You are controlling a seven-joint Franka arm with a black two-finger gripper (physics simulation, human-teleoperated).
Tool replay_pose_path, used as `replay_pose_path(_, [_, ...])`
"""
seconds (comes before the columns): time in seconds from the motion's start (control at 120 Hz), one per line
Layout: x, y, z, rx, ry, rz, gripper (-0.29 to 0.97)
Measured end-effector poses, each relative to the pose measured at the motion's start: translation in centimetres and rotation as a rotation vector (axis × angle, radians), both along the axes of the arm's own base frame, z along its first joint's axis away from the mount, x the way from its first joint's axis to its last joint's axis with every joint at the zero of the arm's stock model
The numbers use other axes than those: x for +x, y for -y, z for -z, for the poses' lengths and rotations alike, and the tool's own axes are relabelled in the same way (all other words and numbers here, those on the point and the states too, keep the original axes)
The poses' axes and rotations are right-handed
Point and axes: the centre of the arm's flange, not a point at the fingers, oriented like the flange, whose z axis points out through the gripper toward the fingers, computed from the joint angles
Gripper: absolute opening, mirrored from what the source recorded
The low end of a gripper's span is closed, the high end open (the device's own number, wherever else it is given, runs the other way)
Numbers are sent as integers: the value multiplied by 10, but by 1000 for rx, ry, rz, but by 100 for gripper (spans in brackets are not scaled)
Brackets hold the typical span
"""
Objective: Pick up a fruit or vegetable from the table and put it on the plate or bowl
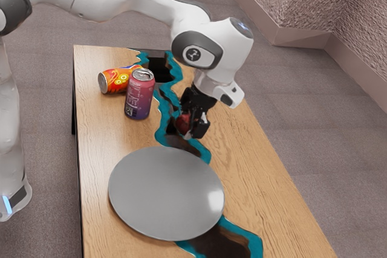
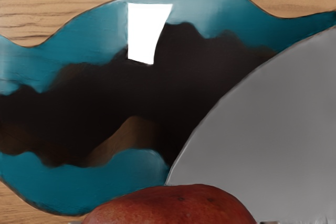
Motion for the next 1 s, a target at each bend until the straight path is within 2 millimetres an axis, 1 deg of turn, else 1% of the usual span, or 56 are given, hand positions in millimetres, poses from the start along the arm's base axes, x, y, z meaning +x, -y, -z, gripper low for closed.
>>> replay_pose_path(0.125, [1,4,2,1,0,-1,34])
replay_pose_path(0.167, [1,9,1,3,5,8,34])
replay_pose_path(0.35, [-4,47,0,14,12,72,35])
replay_pose_path(0.508, [-21,87,7,29,4,133,35])
replay_pose_path(0.567, [-26,96,10,33,1,147,35])
replay_pose_path(0.683, [-27,99,11,38,1,138,35])
replay_pose_path(0.742, [-27,99,11,43,3,138,46])
replay_pose_path(0.792, [-28,100,12,48,2,141,52])
replay_pose_path(0.917, [-28,102,12,54,3,145,62])
replay_pose_path(0.942, [-26,102,8,58,14,149,63])
replay_pose_path(0.967, [-22,101,-1,65,37,155,63])
replay_pose_path(0.983, [-17,100,-10,68,59,160,64])
replay_pose_path(1.0, [-8,98,-23,70,89,164,64])
